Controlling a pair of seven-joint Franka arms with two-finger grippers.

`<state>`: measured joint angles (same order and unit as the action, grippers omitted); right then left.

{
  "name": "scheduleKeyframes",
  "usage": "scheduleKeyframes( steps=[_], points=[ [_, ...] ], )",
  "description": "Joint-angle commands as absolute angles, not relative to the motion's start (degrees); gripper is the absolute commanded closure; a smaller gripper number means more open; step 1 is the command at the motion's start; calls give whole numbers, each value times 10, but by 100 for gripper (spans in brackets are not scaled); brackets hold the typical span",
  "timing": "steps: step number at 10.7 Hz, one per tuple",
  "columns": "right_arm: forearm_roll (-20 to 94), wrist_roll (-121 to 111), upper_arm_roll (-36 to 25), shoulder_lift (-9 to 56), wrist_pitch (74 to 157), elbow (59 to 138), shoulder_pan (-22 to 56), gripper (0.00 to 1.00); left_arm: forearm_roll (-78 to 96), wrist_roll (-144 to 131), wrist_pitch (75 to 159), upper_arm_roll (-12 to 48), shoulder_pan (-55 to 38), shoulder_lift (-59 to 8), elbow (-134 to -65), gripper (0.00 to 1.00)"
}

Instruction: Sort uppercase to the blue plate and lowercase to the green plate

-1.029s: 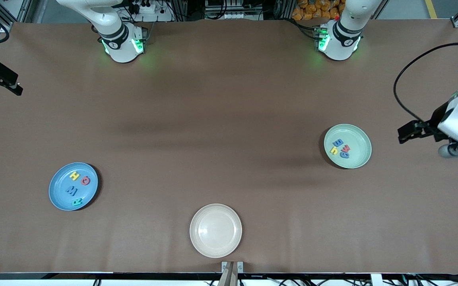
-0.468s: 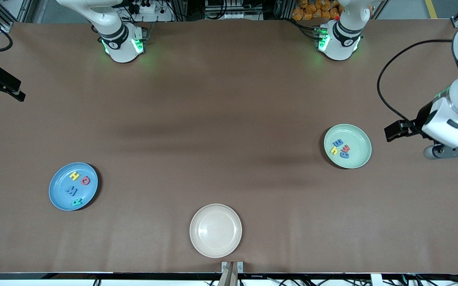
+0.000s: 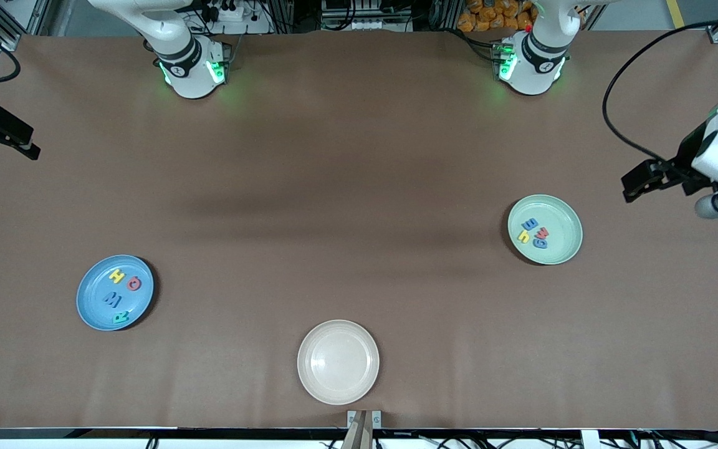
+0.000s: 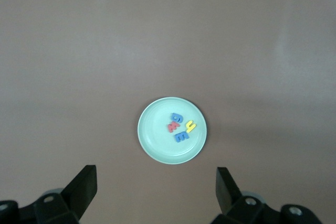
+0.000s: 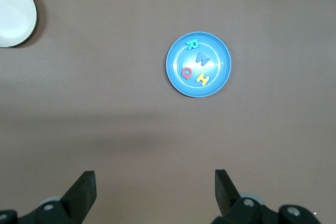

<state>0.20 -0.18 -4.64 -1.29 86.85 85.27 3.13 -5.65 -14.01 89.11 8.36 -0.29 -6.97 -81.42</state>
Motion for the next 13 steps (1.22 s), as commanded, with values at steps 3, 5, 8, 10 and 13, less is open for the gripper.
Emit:
scheduleKeyframes(
  steps=[3,5,8,10,13],
  points=[
    [-2,8,-43,-17,870,860,30,0,-43,-99,882,-10,-58,-15,-882,0],
    [-2,8,-43,-17,870,860,32,0,-41,-39,873,-13,-45,-15,-878,0],
    [-1,8,-44,-16,870,860,33,0,-40,-25,873,-14,-39,-16,-874,0],
    [0,8,-43,-16,871,860,33,0,-40,-24,873,-17,-38,-16,-868,0],
    [1,8,-43,-16,870,860,33,0,-38,-25,873,-18,-39,-18,-869,0]
  ],
)
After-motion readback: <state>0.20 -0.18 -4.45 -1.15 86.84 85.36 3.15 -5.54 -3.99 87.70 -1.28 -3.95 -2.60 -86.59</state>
